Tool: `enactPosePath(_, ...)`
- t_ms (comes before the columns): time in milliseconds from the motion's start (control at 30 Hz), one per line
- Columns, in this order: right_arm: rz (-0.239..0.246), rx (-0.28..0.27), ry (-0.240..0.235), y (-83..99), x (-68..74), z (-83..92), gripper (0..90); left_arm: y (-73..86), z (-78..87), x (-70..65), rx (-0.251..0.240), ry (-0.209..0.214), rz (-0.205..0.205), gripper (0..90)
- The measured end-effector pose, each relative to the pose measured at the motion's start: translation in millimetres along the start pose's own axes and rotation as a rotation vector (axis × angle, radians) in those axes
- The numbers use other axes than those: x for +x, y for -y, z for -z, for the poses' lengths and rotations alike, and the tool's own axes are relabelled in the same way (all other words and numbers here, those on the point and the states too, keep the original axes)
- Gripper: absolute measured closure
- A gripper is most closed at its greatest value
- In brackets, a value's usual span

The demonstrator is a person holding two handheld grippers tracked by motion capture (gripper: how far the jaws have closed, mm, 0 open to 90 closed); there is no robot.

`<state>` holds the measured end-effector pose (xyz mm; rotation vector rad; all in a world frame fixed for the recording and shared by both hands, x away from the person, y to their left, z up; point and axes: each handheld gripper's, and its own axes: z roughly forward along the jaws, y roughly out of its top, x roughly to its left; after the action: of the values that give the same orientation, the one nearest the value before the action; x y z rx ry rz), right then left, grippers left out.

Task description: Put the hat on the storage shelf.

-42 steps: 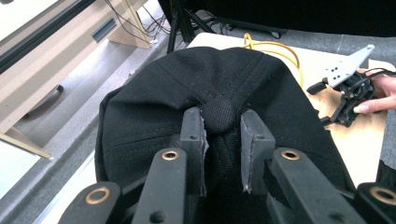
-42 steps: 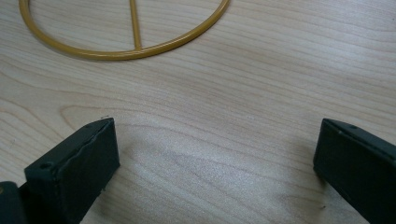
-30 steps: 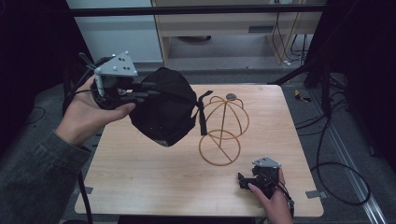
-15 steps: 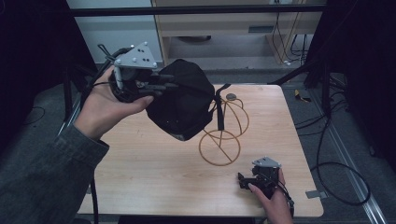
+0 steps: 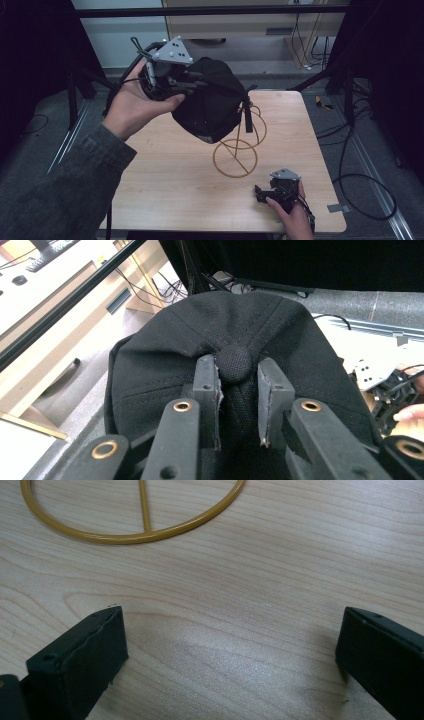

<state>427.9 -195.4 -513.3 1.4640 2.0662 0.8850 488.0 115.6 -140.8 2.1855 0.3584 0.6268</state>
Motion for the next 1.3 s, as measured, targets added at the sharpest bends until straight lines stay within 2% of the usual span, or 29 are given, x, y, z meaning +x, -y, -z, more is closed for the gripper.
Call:
enactPosePath(400,0.003,0.000,0.000,-0.2,-0.2,-0.3,0.3,-15.3,-29.3,-3.3,0.009,0.017,0.005,73.8)
enactPosePath(667,0.002,-0.001,0.000,-0.2,-0.2,-0.3,0.3,-22.0,-54.3,-15.8,0.046,0.047,-0.013,73.8)
enactPosePath(1000,0.001,-0.001,0.000,-0.2,-0.1,-0.2,0.4,-21.0,-76.2,-27.0,0.061,0.062,-0.020,73.7)
enactPosePath(1300,0.003,0.000,0.001,-0.2,-0.2,-0.2,0.3,-15.7,-89.5,-31.5,0.089,0.068,-0.027,73.6)
